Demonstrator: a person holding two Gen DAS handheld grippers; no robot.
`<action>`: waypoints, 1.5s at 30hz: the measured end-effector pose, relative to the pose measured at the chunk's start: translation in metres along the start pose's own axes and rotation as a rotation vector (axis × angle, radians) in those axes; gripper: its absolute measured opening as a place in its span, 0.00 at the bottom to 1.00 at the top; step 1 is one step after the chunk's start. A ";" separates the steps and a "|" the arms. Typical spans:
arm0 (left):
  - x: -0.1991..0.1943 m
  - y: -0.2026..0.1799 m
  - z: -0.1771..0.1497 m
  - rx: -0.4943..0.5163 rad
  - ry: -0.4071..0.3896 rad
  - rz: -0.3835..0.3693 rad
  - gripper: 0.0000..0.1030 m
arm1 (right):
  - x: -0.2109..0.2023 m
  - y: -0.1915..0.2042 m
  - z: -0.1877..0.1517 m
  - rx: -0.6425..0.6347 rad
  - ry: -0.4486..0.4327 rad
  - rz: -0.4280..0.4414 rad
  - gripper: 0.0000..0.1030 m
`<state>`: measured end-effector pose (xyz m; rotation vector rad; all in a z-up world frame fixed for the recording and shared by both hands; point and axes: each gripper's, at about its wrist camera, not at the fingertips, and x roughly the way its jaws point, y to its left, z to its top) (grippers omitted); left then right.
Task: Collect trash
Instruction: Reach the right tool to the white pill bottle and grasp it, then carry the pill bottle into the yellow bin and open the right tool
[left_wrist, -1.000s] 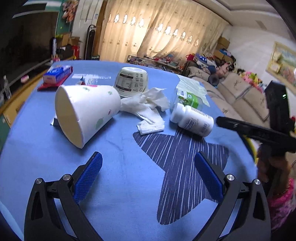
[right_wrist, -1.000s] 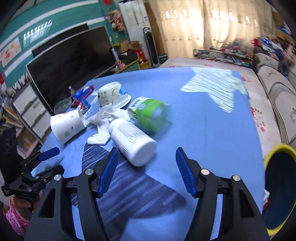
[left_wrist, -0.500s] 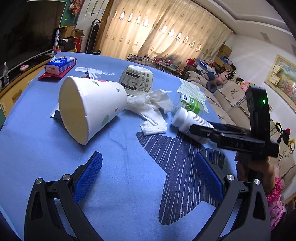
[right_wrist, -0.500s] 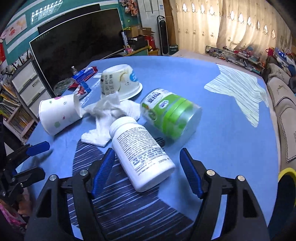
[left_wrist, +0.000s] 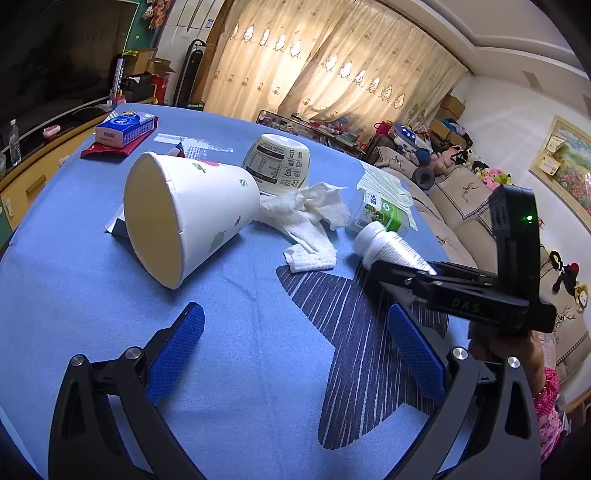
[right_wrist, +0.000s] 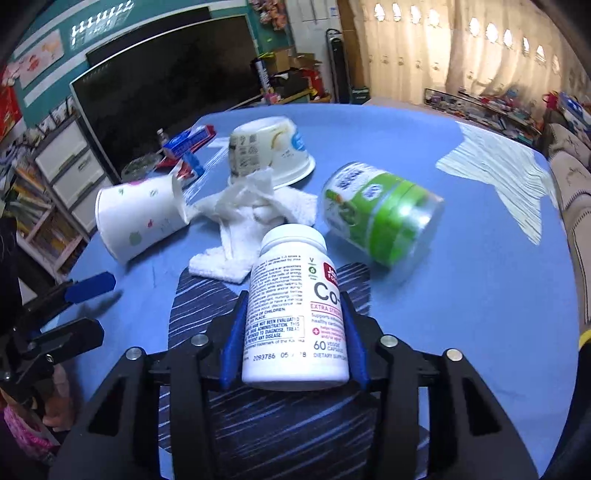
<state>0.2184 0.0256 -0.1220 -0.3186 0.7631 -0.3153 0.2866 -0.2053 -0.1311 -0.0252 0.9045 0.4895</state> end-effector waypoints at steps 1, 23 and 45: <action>0.000 0.000 0.000 0.001 0.001 0.000 0.95 | -0.004 -0.002 -0.001 0.012 -0.007 0.002 0.44; 0.005 0.002 -0.002 -0.003 0.003 0.026 0.95 | -0.142 -0.188 -0.100 0.495 -0.176 -0.490 0.44; 0.007 0.004 -0.003 -0.019 -0.003 0.058 0.95 | -0.147 -0.245 -0.154 0.674 -0.183 -0.623 0.57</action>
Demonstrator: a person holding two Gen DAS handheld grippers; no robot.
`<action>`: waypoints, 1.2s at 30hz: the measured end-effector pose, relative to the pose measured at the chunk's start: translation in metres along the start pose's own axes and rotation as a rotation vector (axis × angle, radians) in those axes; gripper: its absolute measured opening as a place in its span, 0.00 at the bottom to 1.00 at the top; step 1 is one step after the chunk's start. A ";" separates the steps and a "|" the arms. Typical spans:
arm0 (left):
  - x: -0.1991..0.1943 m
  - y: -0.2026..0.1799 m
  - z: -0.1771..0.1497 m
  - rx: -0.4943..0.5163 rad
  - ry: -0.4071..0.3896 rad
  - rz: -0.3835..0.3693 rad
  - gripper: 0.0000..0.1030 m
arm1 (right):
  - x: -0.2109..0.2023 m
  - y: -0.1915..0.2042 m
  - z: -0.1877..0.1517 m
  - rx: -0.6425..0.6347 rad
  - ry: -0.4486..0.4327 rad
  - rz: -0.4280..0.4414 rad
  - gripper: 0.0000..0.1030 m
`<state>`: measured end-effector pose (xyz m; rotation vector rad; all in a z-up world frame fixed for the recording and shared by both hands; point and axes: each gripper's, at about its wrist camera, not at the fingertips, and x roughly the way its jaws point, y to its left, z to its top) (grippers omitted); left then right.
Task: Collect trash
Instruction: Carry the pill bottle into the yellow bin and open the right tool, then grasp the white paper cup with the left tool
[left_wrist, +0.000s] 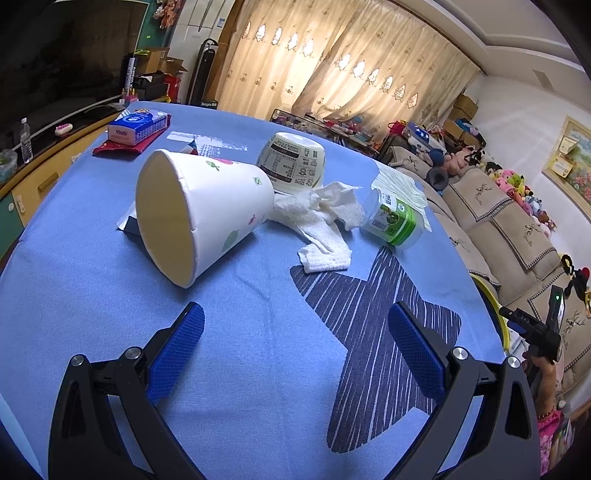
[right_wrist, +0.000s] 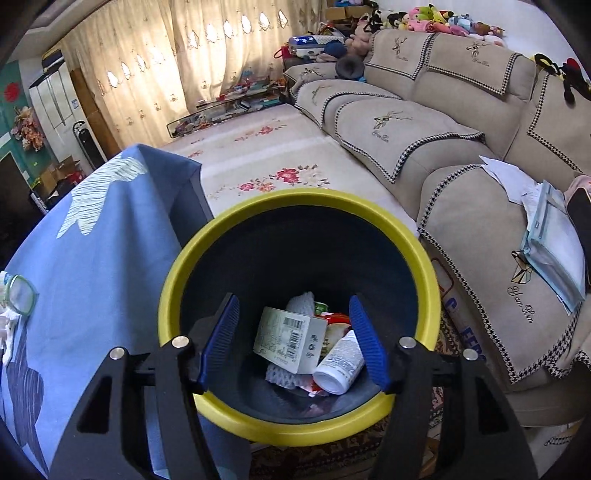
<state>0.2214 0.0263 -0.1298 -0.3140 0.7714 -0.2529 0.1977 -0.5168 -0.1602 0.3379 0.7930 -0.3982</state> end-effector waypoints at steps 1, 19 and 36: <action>-0.001 0.000 0.000 0.001 -0.005 0.000 0.95 | 0.000 0.001 -0.001 0.002 -0.002 0.010 0.57; 0.034 0.006 0.043 0.092 0.022 0.184 0.73 | -0.003 0.011 -0.010 0.006 0.013 0.065 0.58; 0.043 0.011 0.047 0.058 0.008 0.257 0.05 | -0.012 0.005 -0.015 0.021 0.007 0.109 0.58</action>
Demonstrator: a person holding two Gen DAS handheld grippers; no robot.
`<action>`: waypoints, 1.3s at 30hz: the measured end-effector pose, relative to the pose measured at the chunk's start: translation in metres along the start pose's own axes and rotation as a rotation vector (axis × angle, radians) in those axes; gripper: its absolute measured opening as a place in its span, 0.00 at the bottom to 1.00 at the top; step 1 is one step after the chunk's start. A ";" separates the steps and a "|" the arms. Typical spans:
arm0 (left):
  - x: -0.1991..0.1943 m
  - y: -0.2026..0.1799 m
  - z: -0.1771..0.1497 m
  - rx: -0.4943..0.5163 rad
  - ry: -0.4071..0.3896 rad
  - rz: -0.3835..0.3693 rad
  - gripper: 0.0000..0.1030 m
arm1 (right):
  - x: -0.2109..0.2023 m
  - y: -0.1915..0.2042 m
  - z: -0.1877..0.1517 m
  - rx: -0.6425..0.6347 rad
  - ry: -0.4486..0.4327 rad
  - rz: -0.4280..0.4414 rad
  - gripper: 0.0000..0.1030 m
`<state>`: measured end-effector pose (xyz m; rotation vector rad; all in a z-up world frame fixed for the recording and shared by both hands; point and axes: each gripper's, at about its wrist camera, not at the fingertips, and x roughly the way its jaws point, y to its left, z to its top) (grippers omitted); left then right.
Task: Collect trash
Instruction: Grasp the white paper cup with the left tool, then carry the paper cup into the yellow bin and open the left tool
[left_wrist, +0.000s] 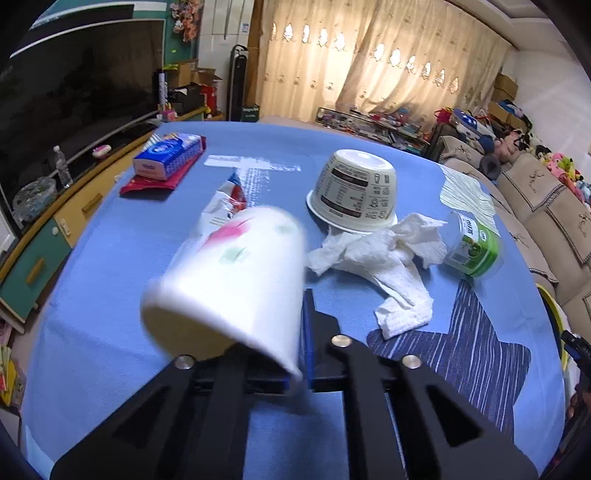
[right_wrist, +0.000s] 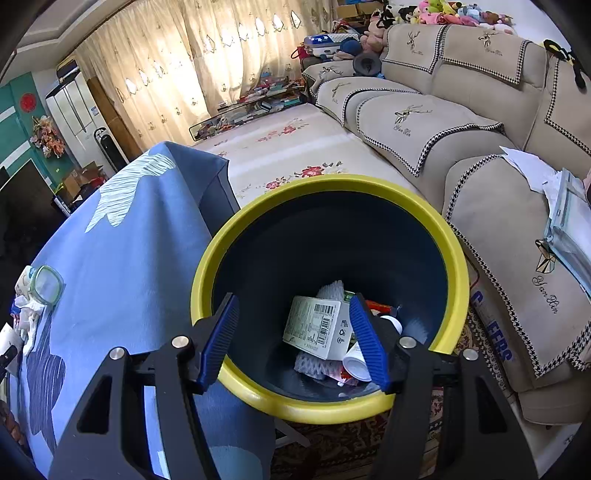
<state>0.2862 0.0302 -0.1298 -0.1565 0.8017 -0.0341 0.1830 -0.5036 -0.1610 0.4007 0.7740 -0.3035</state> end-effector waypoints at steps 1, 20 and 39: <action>-0.002 -0.001 -0.001 0.005 -0.005 0.005 0.05 | -0.001 -0.001 0.000 0.002 -0.001 0.003 0.58; -0.060 -0.192 0.005 0.285 -0.018 -0.345 0.05 | -0.039 -0.057 -0.007 0.057 -0.067 -0.024 0.57; 0.019 -0.477 -0.045 0.671 0.275 -0.651 0.05 | -0.058 -0.114 -0.012 0.122 -0.063 -0.099 0.58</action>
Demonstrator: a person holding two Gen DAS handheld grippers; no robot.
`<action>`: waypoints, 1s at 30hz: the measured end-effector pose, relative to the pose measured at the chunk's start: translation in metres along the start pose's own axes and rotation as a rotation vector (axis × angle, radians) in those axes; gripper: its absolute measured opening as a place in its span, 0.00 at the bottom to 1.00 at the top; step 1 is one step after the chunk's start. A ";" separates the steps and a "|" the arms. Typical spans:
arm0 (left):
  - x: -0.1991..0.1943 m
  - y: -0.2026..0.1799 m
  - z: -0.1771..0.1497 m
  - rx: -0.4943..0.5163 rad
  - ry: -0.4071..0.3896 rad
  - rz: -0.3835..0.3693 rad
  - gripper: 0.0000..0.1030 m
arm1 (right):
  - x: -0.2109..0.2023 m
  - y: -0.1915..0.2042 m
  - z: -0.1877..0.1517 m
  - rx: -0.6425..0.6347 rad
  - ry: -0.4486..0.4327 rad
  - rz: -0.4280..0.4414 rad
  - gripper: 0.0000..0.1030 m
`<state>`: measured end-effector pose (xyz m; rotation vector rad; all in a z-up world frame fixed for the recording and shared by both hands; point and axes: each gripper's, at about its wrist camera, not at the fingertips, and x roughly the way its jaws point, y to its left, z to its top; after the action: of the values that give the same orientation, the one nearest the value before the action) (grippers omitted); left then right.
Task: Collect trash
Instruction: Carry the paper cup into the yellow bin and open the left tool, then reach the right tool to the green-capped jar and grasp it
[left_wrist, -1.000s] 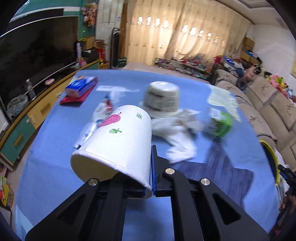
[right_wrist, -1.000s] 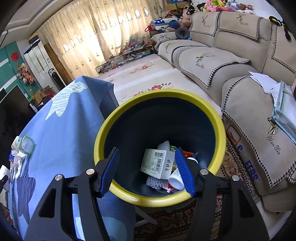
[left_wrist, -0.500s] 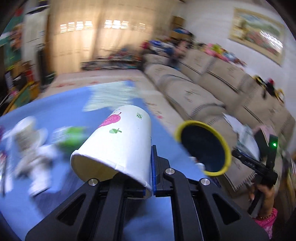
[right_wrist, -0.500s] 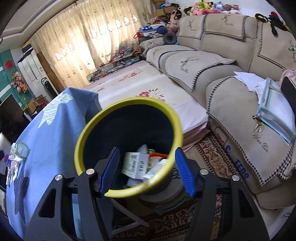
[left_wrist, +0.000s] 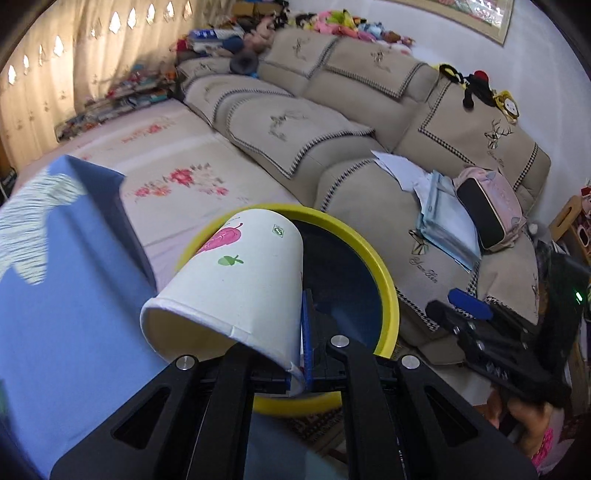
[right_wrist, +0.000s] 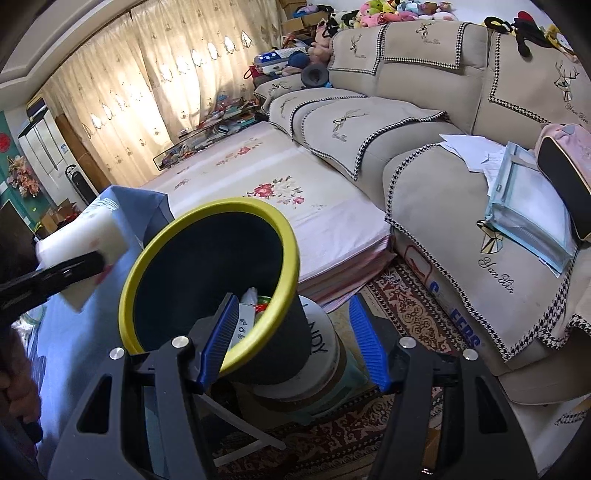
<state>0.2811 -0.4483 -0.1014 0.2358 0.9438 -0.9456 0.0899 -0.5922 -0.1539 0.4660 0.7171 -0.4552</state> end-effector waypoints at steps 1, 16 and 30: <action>0.009 0.002 0.005 -0.010 0.011 -0.007 0.07 | -0.001 -0.001 -0.001 0.002 -0.001 -0.002 0.58; -0.037 0.028 -0.004 -0.039 -0.079 0.013 0.51 | 0.001 0.014 -0.002 -0.024 0.010 0.011 0.58; -0.217 0.149 -0.135 -0.245 -0.393 0.205 0.91 | 0.012 0.088 -0.002 -0.161 0.052 0.084 0.59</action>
<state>0.2664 -0.1577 -0.0450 -0.0612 0.6488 -0.6482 0.1443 -0.5235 -0.1424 0.3561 0.7749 -0.3046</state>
